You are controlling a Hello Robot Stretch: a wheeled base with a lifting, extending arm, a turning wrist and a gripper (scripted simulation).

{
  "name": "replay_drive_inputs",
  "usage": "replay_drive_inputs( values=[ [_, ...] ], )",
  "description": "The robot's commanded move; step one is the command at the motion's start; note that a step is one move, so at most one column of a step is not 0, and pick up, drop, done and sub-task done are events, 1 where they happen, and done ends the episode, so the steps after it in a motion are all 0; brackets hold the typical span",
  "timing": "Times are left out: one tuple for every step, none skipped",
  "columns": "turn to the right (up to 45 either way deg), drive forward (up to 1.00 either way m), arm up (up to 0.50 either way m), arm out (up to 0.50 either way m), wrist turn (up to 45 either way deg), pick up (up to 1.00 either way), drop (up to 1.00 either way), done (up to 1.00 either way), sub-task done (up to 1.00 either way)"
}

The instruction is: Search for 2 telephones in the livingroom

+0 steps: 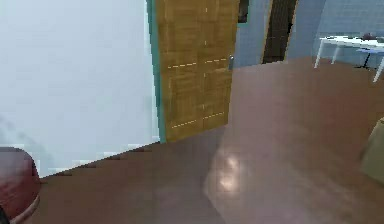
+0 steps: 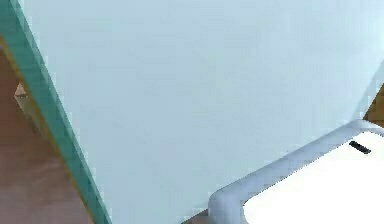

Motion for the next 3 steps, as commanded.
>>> replay_drive_inputs(
  values=[
    [-27.0,0.00,0.00,0.00,0.0,0.00,0.00,0.00,0.00],
    [0.0,0.05,0.00,0.00,0.0,0.00,0.00,0.00,0.00],
    [18.0,0.00,0.00,0.00,0.0,0.00,0.00,0.00,0.00]
  ],
)
